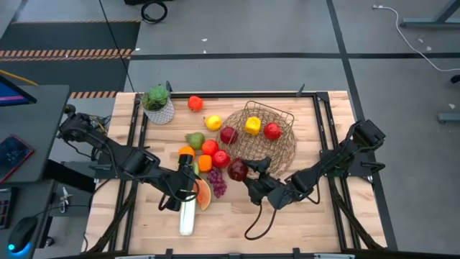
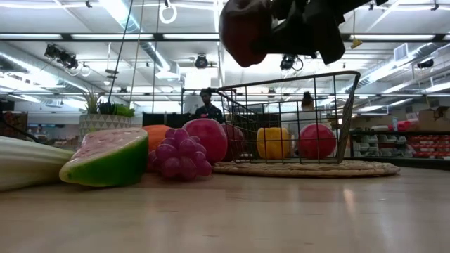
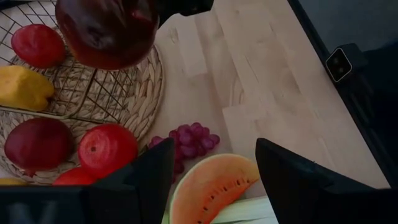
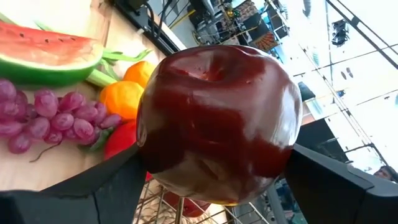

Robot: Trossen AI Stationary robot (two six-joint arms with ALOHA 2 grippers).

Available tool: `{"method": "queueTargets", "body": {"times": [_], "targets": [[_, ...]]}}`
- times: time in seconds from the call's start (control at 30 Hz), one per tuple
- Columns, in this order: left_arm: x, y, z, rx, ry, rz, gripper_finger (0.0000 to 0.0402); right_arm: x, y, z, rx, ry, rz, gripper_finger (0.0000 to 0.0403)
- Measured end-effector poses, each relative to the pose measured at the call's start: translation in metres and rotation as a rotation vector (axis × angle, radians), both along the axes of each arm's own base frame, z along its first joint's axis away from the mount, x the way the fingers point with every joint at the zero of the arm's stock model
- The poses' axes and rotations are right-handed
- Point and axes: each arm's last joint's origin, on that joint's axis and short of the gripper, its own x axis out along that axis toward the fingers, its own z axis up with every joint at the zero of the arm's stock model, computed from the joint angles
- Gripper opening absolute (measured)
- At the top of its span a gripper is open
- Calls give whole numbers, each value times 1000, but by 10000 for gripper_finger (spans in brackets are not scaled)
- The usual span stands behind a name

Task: Build produce basket
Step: Put the red apple into the gold wire basket

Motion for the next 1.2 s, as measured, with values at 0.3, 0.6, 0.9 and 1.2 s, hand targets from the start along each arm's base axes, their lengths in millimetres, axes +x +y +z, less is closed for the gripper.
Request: {"method": "queueTargets", "body": {"times": [0.3, 0.6, 0.9, 1.2], "targets": [[0, 0, 0, 0, 0, 0, 231, 0, 0, 0, 2, 0, 0, 356], [0, 0, 0, -1, -1, 1, 231, 2, 1, 6, 59, -83, -7, 356], [0, 1, 0, -21, -9, 57, 231, 11, -11, 11, 295, -245, -24, 356], [1, 2, 1, 11, -29, 93, 231, 18, -29, 13, 505, -296, 1, 356]]}}
